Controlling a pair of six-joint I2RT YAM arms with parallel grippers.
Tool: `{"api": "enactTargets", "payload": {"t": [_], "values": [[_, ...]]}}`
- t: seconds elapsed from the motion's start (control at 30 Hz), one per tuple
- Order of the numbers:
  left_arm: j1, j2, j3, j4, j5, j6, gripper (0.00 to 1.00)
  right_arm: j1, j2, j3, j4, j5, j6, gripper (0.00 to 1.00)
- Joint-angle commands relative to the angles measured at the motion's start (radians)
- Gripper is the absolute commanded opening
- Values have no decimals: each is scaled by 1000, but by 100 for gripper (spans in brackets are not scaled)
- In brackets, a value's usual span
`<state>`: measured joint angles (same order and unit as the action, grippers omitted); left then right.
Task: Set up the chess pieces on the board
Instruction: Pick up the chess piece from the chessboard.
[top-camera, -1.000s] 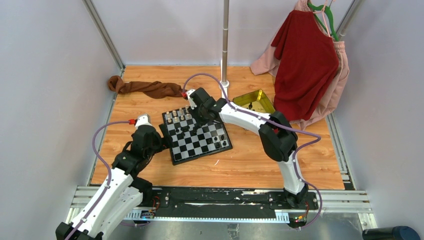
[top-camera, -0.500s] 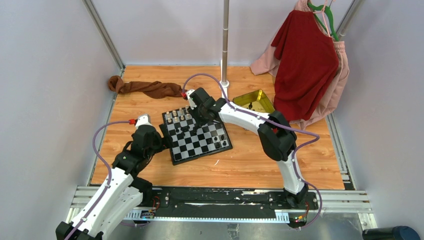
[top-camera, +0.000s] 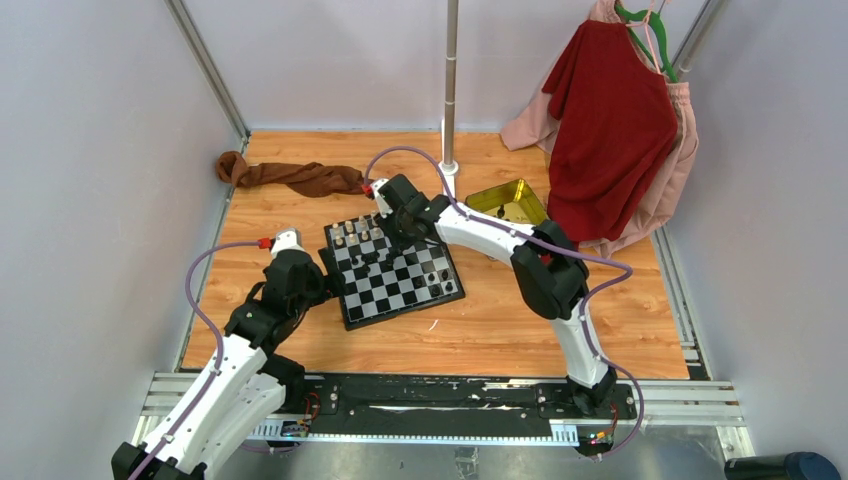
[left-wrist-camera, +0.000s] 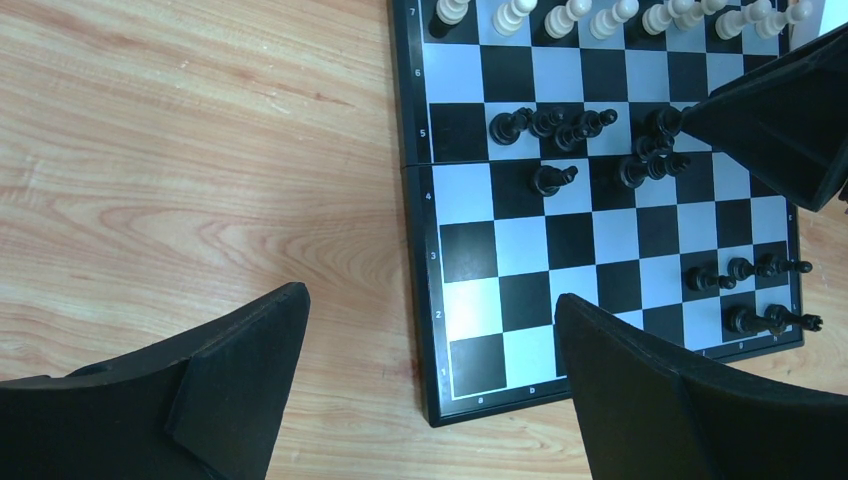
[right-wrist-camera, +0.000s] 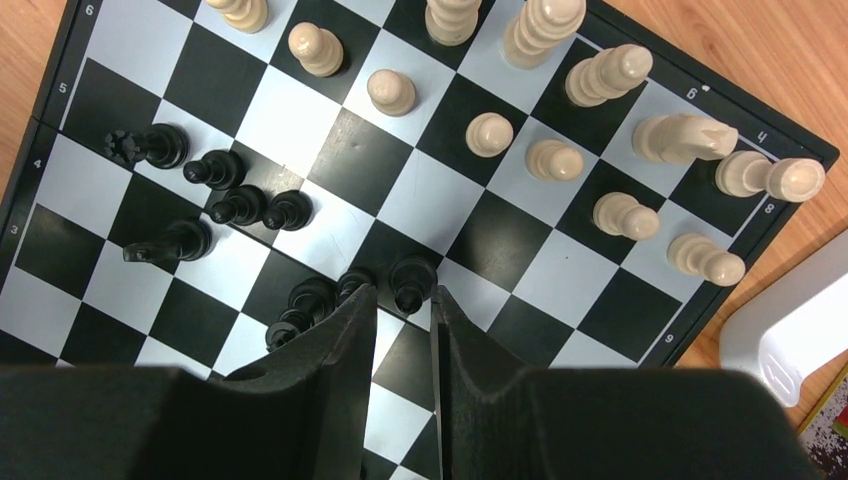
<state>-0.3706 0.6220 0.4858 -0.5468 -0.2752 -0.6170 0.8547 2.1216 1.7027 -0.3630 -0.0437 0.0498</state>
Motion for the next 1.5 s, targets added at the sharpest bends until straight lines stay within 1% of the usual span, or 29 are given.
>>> {"api": "enactTargets", "payload": {"t": [0.0, 0.4, 0.6, 0.8, 1.03, 1.47], "values": [[-10, 3, -1, 10, -12, 4, 100, -13, 27, 33, -19, -10, -16, 31], [-10, 7, -4, 15, -9, 5, 100, -13, 44, 41, -19, -15, -16, 28], [-10, 7, -4, 15, -7, 6, 100, -14, 46, 43, -19, -12, -16, 24], [-10, 6, -4, 18, -4, 6, 100, -14, 42, 43, -19, -10, -16, 16], [-10, 6, -4, 17, -2, 6, 100, -14, 36, 40, -20, -5, -18, 10], [-10, 4, -4, 16, -2, 7, 100, -16, 9, 27, -18, 8, -22, 5]]}}
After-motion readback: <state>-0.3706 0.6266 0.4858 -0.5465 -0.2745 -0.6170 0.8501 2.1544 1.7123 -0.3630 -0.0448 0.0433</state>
